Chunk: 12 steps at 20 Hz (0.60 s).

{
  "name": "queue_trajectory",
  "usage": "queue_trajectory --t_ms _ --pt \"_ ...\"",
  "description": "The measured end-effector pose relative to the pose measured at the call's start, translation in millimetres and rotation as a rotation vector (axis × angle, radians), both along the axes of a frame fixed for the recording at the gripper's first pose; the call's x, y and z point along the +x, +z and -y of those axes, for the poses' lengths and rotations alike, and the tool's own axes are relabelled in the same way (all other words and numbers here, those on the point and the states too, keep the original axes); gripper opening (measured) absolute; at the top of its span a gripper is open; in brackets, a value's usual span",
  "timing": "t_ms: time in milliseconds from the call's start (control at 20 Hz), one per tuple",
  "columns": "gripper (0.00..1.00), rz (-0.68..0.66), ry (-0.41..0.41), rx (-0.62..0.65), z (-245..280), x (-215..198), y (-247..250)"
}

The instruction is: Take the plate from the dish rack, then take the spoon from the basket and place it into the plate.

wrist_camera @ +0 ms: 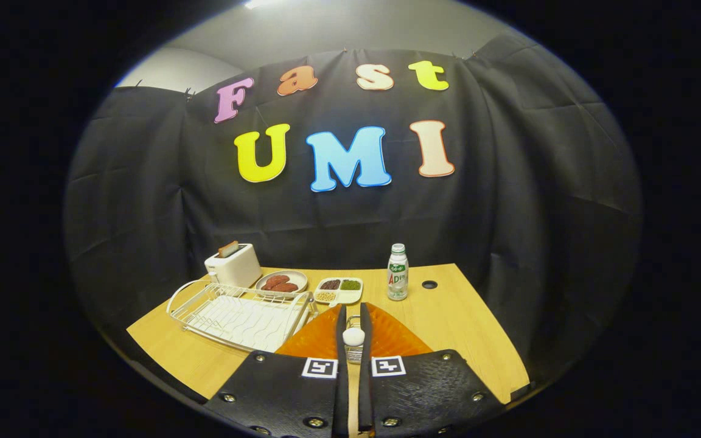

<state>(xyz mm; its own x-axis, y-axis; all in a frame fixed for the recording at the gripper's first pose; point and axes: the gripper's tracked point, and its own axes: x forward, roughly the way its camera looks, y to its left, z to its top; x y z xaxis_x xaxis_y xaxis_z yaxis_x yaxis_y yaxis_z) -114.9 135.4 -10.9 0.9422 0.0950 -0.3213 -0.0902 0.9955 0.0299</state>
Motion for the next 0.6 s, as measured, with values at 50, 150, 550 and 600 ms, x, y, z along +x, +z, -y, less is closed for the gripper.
queue_trajectory --t_ms 50,150,550,600 --pt "0.06 -0.016 0.014 0.002 -4.8 -1.9 -5.7" --pt "0.06 -0.045 0.044 -0.001 -14.8 -4.7 -16.8" --pt "0.06 -0.141 0.129 -0.003 -50.3 -4.8 -49.6" --pt "0.06 -0.152 0.145 -0.011 -55.9 -5.2 -54.9"
